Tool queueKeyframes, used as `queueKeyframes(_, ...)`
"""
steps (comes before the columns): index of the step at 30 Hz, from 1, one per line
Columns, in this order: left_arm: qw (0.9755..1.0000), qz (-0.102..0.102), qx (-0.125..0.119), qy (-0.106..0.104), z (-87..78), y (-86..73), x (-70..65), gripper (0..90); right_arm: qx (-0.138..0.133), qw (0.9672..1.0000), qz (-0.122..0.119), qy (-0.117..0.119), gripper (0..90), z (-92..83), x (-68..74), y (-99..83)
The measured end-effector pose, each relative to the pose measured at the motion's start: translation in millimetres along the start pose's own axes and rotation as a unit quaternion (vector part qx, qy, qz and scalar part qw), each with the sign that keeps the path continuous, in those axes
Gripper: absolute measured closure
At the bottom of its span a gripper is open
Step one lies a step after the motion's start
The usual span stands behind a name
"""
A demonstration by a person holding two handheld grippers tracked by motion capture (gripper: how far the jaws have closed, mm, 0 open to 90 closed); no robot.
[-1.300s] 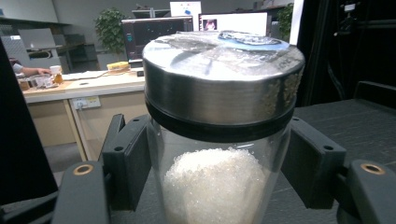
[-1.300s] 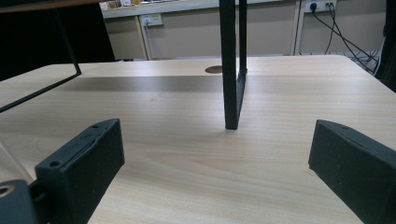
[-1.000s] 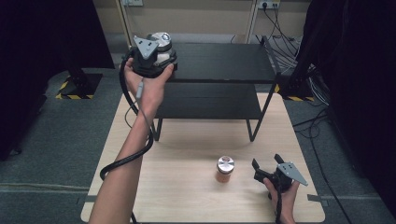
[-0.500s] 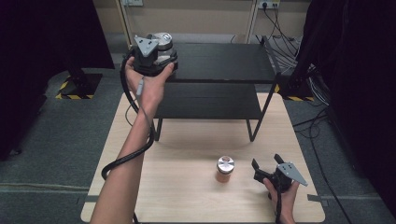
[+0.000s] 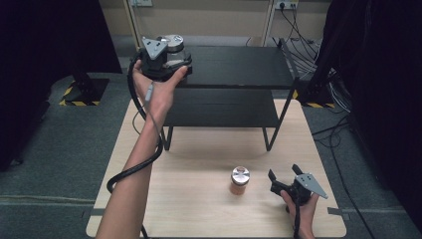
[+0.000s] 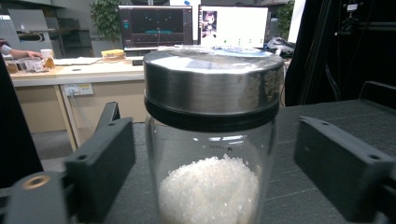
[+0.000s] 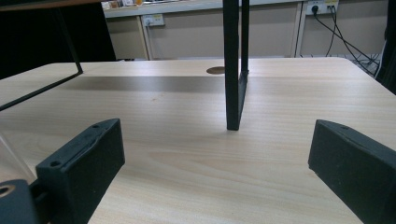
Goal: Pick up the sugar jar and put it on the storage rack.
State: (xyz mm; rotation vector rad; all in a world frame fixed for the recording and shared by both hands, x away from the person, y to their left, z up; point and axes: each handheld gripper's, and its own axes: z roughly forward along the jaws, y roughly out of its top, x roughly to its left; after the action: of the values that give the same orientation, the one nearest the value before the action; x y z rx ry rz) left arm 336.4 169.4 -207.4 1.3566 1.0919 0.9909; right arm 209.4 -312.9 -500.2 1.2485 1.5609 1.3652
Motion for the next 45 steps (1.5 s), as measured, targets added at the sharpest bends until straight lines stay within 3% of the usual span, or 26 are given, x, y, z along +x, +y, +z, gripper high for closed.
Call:
queueKeyframes(13, 0.9988, 0.007, -0.039, -0.028, -28.4, -26.0, 10.1, 8.2, 0.000, 1.0000, -0.003, -0.001, 3.8, 0.2, 1.0, -0.1)
queueKeyframes(23, 0.9974, 0.014, -0.050, -0.050, -57.6, -59.4, 19.5, 8.7, 0.001, 1.0000, -0.008, -0.002, 3.8, 0.5, 1.9, 0.2)
queueKeyframes(29, 0.9956, 0.007, -0.067, -0.065, -73.8, -81.7, 23.3, 8.8, 0.002, 1.0000, -0.008, -0.002, 3.8, 0.7, 1.9, 0.8)
queueKeyframes(45, 0.9929, 0.003, -0.062, -0.102, -102.6, -136.2, 25.6, 9.1, 0.002, 1.0000, -0.009, -0.002, 3.8, 0.7, 2.2, 0.7)
